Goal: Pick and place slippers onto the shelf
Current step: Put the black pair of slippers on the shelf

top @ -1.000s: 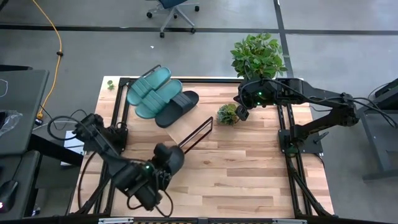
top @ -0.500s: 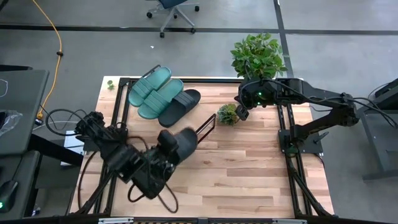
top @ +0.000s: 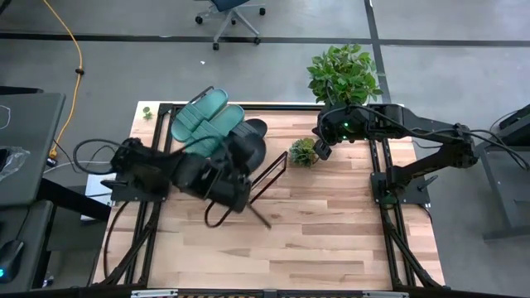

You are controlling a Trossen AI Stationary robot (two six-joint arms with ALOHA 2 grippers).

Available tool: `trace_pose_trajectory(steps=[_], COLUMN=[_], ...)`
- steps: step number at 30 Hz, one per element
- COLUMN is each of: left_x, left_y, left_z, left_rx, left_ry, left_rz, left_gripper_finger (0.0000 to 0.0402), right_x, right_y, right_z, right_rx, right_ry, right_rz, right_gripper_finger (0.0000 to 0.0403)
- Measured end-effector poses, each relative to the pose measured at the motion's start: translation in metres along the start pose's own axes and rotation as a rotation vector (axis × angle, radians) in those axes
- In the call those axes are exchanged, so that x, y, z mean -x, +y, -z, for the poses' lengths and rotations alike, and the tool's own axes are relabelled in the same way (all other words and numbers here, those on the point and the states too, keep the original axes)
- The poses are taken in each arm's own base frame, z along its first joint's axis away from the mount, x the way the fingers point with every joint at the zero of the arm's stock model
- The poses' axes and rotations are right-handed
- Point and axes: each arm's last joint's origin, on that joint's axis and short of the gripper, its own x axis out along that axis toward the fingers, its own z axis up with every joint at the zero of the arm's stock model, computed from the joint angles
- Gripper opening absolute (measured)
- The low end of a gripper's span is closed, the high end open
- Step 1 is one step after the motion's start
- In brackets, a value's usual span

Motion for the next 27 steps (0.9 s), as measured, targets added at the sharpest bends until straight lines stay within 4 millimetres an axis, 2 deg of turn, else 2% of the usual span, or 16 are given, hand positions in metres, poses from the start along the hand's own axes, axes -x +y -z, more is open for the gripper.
trace_pose_trajectory(steps=[9,20,27], left_x=[-0.027,-0.041,-0.059], left_y=[0.02,0.036,0.049], left_z=[0.013,0.009,0.021], left_rx=[0.011,-0.047,-0.044], left_ry=[0.069,-0.054,-0.04], left_rz=[0.008,0.031,0.046], left_gripper_finger=[0.0,0.0,0.0], right_x=[0.0,0.0,0.0], right_y=[0.001,0.0,-0.001], right_z=[0.002,0.004,0.005], right_rx=[0.005,-0.008,-0.03], right_ry=[0.026,0.052,0.058], right_rz=[-0.032,-0.018,-0.004], right_gripper_finger=[0.0,0.0,0.0])
